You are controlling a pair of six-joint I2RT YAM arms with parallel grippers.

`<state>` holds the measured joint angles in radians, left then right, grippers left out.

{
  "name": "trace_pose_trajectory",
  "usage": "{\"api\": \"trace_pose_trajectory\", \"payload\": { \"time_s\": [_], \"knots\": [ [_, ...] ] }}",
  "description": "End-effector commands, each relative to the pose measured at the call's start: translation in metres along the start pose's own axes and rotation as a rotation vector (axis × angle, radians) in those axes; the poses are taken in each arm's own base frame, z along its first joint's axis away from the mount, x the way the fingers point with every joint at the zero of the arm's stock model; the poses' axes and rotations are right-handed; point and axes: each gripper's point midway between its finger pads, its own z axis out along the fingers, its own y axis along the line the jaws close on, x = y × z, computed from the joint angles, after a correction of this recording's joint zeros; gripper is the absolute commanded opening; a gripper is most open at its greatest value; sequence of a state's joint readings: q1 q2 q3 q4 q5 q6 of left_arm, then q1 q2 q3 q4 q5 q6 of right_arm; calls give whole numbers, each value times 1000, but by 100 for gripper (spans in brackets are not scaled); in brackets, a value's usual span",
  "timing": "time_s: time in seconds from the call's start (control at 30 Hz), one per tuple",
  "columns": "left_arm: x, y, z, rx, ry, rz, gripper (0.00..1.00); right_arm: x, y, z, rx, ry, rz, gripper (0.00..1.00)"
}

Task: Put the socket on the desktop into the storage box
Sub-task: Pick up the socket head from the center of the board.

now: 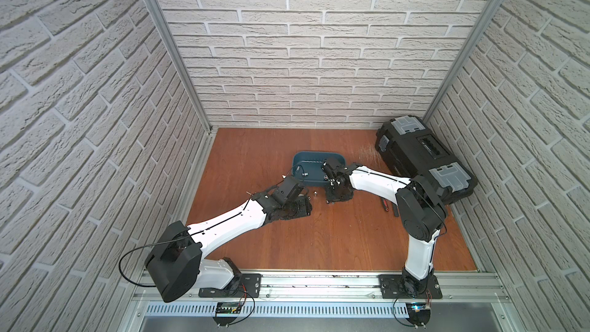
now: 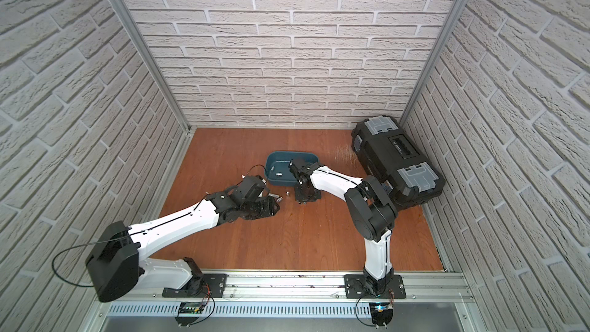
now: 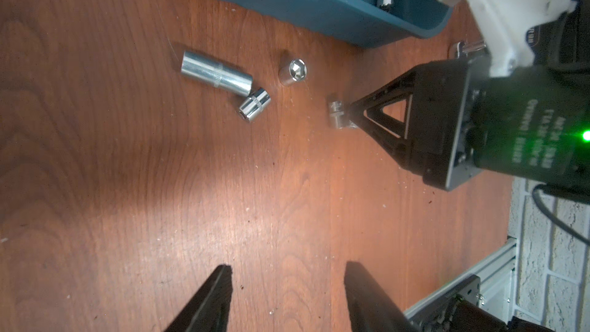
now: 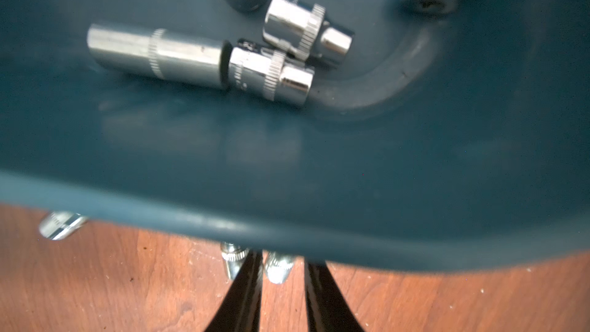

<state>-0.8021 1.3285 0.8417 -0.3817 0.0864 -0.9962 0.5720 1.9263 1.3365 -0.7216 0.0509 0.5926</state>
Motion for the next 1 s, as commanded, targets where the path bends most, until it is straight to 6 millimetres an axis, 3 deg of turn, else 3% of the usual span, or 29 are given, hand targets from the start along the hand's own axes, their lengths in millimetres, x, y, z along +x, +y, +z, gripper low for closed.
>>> {"api": "trace_pose_trajectory", "payload": {
  "time_s": [0.0,0.33,0.47,0.6,0.77,0.97],
  "knots": [
    [-2,-2,3,4,-18,3,61,-6,2,5,-1,-5,13,29],
    [-2,-2,3,3,-17,3,61,1,0,13,4,16,16,29],
    [-2,-1,3,-1,-19,2,61,4,0,15,-4,22,15,19],
    [-1,-2,3,0,-19,1,61,5,0,13,-6,21,8,17],
    [-3,-3,2,1,-24,2,61,5,1,3,-28,7,7,16],
    [-8,-7,2,4,-32,3,61,7,5,-24,-64,-29,-22,15]
  ]
}}
